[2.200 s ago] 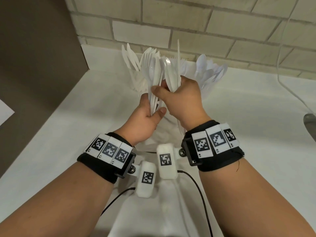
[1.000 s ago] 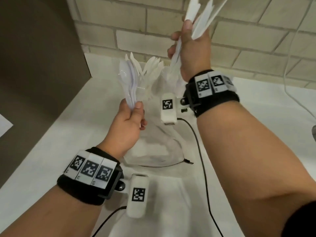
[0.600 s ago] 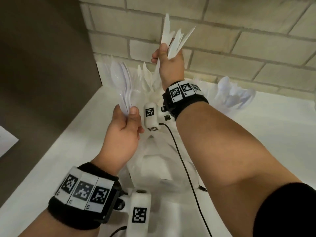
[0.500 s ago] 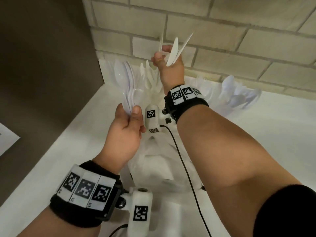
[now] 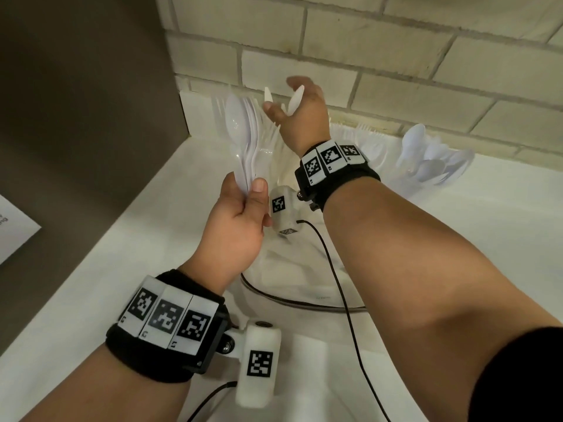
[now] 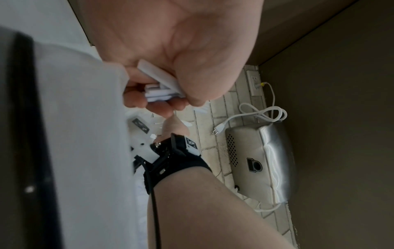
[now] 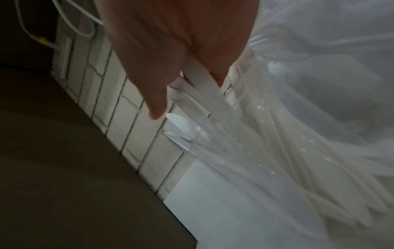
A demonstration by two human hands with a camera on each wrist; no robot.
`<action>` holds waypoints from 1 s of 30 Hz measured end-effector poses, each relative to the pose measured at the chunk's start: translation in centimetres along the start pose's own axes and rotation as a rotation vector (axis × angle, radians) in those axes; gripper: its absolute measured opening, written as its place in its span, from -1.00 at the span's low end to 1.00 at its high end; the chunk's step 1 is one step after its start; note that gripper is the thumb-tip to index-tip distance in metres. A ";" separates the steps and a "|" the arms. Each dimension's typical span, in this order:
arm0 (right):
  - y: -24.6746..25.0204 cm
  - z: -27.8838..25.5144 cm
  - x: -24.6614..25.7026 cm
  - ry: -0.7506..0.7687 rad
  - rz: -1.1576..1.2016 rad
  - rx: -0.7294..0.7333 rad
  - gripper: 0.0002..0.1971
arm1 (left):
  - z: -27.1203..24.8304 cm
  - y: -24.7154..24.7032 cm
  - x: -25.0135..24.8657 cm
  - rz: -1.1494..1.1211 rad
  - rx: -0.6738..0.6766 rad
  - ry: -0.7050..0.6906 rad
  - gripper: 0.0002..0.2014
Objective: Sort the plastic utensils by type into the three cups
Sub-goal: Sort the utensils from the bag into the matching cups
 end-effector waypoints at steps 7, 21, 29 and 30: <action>0.4 -0.5 1.1 0.201 -0.080 -0.114 -0.74 | 0.1 -0.4 0.1 -0.020 0.001 -0.006 -0.81; 8.2 -12.2 8.2 -0.109 0.267 0.120 -0.63 | -1.7 -2.7 -2.7 -0.496 0.272 0.012 -0.79; 8.1 -18.9 5.7 -0.235 0.224 0.173 -0.71 | -3.5 -6.6 -2.9 -0.344 0.438 0.063 -0.79; 8.1 -19.4 5.4 -0.247 0.206 0.150 -0.68 | -3.7 -7.0 -2.7 -0.270 0.436 0.055 -0.75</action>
Point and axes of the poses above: each hand's wrist, its own z-axis towards the middle knuckle, its own y-axis out of the back of the hand, x = y × z, the point moved 5 cm from there along z, towards the middle knuckle, and after that the axes turned 15 degrees about x, right-handed, at the moved point
